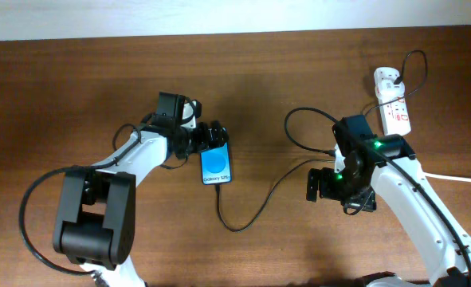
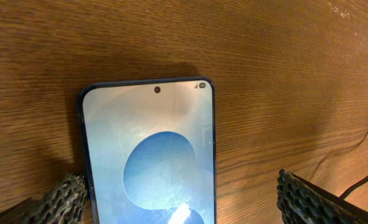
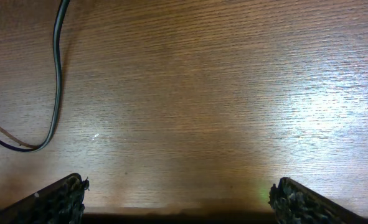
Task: Plug charger to phone and switch on socket
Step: 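Open the left gripper and retract it from the phone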
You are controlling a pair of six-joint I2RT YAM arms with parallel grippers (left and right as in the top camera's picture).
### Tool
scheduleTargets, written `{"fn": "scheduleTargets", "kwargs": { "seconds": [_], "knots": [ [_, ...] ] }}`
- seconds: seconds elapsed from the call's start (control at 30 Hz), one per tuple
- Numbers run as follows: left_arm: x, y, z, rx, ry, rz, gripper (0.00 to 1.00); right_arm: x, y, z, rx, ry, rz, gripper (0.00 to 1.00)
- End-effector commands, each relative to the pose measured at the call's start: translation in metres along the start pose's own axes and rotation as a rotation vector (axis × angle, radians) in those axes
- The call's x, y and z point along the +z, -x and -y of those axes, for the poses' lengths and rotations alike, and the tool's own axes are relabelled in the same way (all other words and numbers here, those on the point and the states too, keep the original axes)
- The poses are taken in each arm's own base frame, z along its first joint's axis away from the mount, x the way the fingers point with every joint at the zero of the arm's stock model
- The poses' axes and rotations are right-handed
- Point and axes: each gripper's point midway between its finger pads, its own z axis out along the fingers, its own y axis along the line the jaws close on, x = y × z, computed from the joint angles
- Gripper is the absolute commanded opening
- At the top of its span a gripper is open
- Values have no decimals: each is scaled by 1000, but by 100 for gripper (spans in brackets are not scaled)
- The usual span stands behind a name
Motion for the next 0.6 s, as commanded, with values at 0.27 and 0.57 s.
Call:
{"fn": "scheduleTargets", "kwargs": {
  "seconds": [0.27,0.57],
  "knots": [
    [-58,25,9,1,-9,128,99,2,0,3,11,-11,-2,98],
    [-234,-7,20,70,248,407,99,2,11,-1,4,6,42,98]
  ]
}}
